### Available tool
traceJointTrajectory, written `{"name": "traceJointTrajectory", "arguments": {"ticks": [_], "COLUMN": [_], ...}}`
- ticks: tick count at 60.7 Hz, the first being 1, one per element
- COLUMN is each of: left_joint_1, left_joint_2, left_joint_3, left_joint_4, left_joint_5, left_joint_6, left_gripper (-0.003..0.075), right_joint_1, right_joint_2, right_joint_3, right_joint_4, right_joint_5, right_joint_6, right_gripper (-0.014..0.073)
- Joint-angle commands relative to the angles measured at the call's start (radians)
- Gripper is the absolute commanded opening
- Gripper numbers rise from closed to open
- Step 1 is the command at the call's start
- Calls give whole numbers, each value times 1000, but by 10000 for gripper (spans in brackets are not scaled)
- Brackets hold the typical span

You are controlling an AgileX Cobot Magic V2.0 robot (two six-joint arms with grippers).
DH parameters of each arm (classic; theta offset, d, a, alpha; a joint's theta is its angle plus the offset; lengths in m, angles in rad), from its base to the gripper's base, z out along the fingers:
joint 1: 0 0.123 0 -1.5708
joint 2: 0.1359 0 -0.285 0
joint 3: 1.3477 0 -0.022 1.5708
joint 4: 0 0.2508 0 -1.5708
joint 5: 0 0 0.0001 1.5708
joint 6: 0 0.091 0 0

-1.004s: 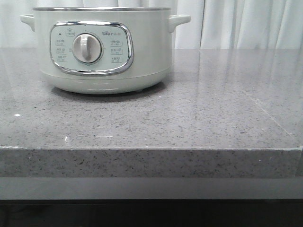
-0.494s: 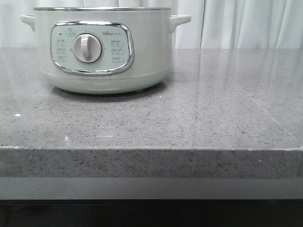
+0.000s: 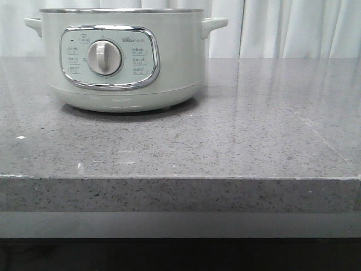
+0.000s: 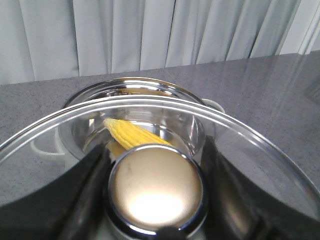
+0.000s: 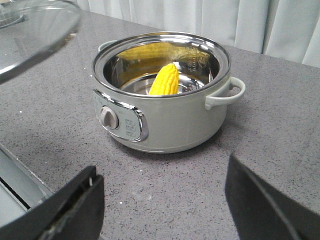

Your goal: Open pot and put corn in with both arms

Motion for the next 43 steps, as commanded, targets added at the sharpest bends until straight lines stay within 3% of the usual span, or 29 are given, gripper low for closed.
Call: {"name": "traceJointTrajectory", "arguments": {"ticks": [1, 32, 43], "left_joint_1": [-6, -6, -6], "left_joint_2": [71, 594, 708], "left_joint_3": [-103, -505, -582], "left_joint_4": [-15, 41, 63], "left_joint_5": [-160, -159, -195], "left_joint_6": [-2, 0, 0], "left_gripper": [206, 206, 206], "right_joint_1": [-8, -8, -8], "right_joint_2": [-5, -5, -5], "right_joint_3": [-24, -24, -24], "right_joint_4": [3, 3, 3], "right_joint_5": [-78, -78, -78], "right_joint_6": [-3, -3, -3], "right_gripper": [529, 529, 529]}}
